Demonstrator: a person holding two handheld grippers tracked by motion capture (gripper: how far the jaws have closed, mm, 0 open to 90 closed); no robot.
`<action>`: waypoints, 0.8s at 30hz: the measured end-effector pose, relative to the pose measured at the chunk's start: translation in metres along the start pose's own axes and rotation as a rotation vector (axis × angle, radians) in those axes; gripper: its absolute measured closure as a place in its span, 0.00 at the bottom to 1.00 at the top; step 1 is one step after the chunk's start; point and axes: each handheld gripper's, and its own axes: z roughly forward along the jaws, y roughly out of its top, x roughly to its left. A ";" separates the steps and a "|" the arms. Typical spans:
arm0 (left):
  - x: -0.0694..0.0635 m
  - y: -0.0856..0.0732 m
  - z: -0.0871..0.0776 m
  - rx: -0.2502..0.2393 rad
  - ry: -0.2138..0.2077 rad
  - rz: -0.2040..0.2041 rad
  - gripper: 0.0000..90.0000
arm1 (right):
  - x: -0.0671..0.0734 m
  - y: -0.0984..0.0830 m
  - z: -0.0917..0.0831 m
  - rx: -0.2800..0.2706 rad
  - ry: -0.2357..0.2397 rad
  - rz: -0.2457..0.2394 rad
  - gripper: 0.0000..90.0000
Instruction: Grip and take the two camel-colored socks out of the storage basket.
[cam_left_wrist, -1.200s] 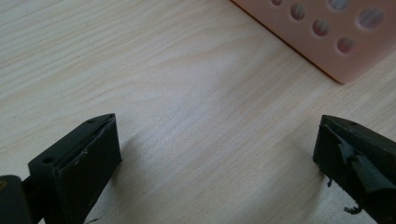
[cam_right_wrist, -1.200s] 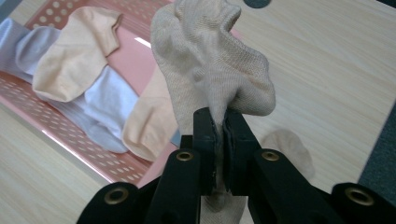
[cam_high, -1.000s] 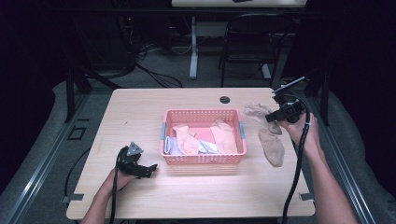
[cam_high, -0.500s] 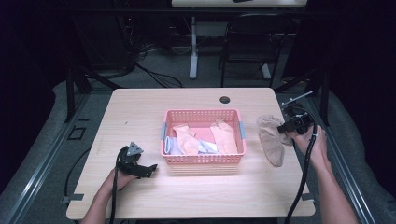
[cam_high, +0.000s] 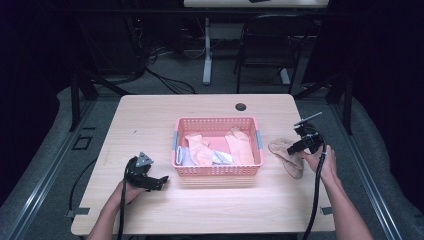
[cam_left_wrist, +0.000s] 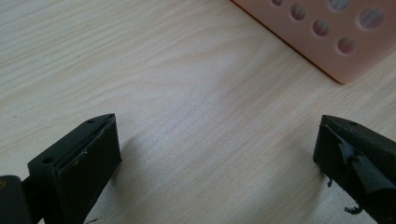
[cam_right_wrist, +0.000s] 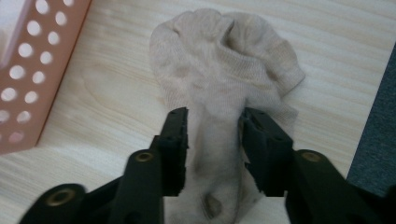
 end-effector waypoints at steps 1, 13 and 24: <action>0.000 0.000 0.000 0.000 -0.001 -0.001 0.00 | -0.001 0.000 -0.002 -0.011 0.003 -0.005 0.55; 0.000 0.000 0.000 0.001 0.000 -0.001 0.00 | 0.010 -0.015 -0.050 -0.093 0.044 -0.040 0.00; 0.000 0.000 0.000 0.001 0.000 -0.001 0.00 | 0.019 -0.071 -0.033 -0.070 0.023 -0.087 0.00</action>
